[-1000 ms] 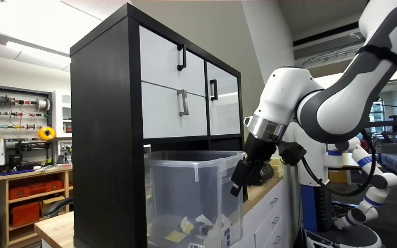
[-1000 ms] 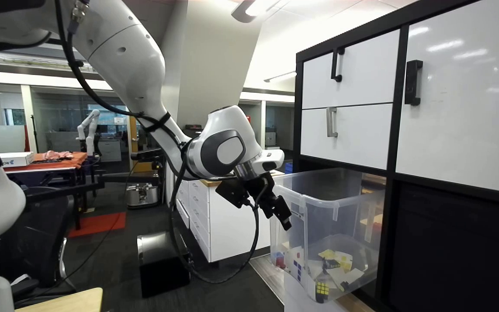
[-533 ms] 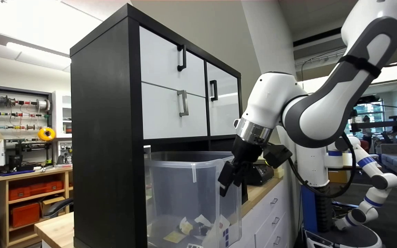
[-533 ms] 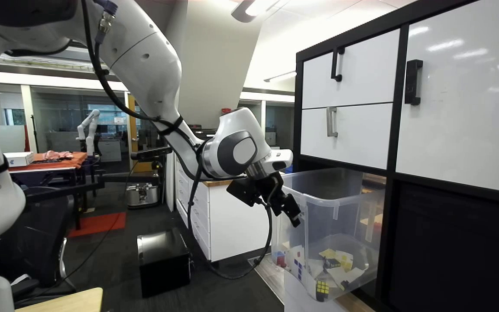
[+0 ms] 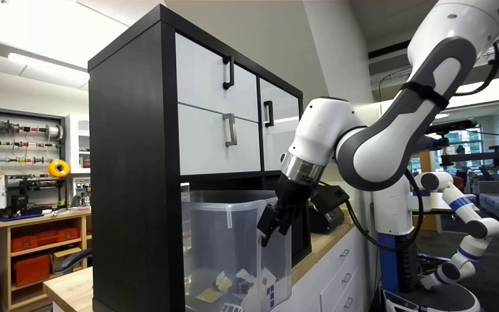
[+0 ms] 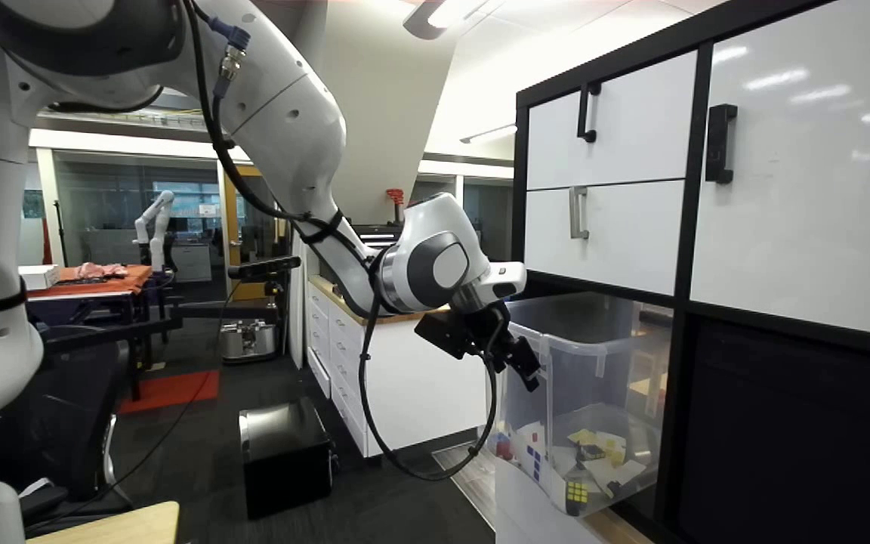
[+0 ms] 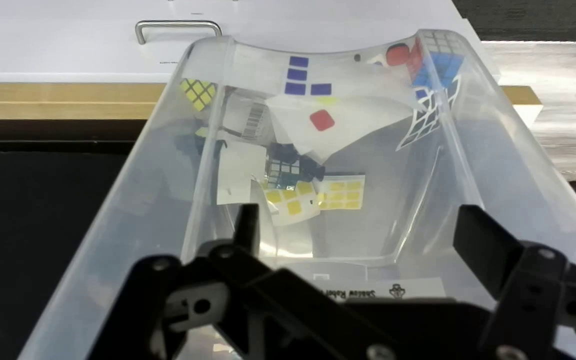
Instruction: Push the storage box into the shelf
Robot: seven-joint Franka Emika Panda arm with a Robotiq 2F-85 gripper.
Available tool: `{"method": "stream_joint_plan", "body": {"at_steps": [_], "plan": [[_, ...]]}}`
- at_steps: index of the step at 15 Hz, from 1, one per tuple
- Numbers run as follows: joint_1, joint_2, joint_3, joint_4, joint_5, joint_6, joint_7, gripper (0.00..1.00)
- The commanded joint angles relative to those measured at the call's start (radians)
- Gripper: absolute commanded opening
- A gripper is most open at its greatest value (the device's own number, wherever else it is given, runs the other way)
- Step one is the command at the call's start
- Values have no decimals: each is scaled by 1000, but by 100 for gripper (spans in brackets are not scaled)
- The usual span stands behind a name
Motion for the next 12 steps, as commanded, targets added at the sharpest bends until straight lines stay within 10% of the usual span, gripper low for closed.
{"method": "stream_joint_plan", "body": {"at_steps": [1,12], "plan": [[30,60,-23,99,-37,-29,42,100],[82,192,-62,294,-23,-66,30,100]]}}
